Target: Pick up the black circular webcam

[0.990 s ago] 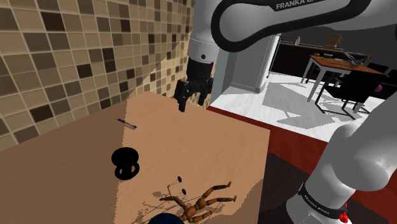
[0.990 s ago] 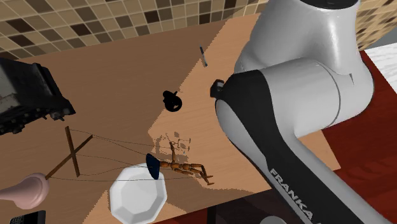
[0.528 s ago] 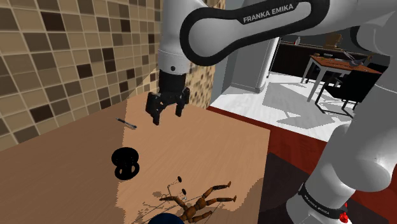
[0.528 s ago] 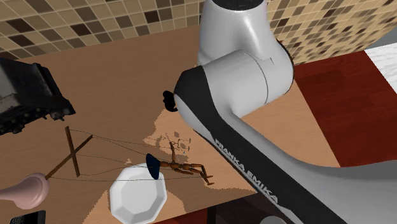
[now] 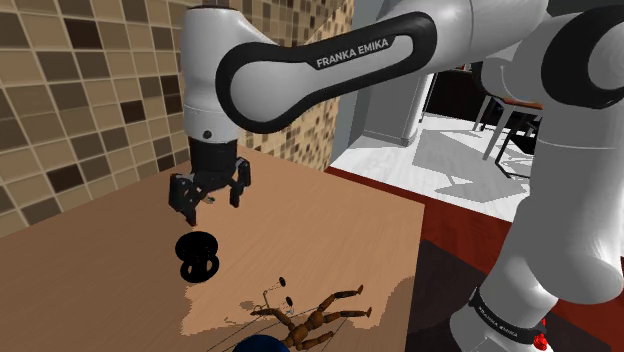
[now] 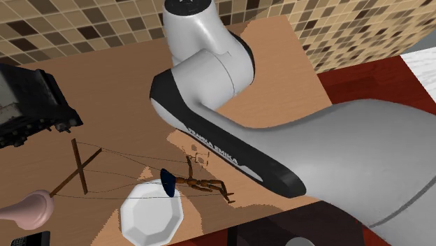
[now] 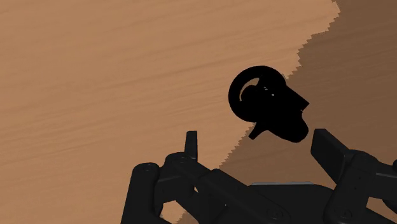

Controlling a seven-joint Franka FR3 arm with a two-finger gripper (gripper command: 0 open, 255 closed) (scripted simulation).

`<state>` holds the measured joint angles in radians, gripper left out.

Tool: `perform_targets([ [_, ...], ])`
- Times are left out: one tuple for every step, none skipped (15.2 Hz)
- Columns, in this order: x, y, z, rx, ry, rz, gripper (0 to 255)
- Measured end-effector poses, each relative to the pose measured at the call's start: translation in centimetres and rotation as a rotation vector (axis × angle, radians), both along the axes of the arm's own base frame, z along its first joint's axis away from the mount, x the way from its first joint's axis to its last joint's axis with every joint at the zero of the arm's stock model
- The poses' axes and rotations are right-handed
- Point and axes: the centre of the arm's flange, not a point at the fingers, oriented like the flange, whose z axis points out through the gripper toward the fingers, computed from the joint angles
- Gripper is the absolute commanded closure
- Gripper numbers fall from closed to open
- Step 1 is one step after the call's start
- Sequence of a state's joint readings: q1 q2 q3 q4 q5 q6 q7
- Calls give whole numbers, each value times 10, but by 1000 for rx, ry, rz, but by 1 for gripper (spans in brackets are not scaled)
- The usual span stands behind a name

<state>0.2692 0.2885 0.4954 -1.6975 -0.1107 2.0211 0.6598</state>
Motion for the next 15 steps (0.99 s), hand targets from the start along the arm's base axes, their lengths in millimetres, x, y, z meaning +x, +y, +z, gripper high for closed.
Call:
perform_targets([
  [5, 14, -4, 0, 3, 6, 0],
  [7, 22, -8, 1, 6, 12, 0],
  [10, 33, -11, 1, 8, 16, 0],
  [13, 39, -16, 1, 9, 19, 0],
  [14, 42, -21, 1, 10, 20, 0],
  [13, 44, -27, 1, 10, 20, 0],
  [12, 45, -31, 1, 10, 20, 0],
  [12, 44, -37, 1, 10, 20, 0],
  [12, 44, -42, 1, 10, 20, 0],
  [12, 46, -47, 1, 10, 20, 0],
  [12, 46, -51, 1, 10, 20, 0],
  [12, 45, -53, 1, 10, 20, 255],
  [12, 45, -55, 1, 10, 20, 255],
  [12, 45, -55, 2, 9, 20, 255],
  [12, 45, -54, 2, 8, 20, 255],
])
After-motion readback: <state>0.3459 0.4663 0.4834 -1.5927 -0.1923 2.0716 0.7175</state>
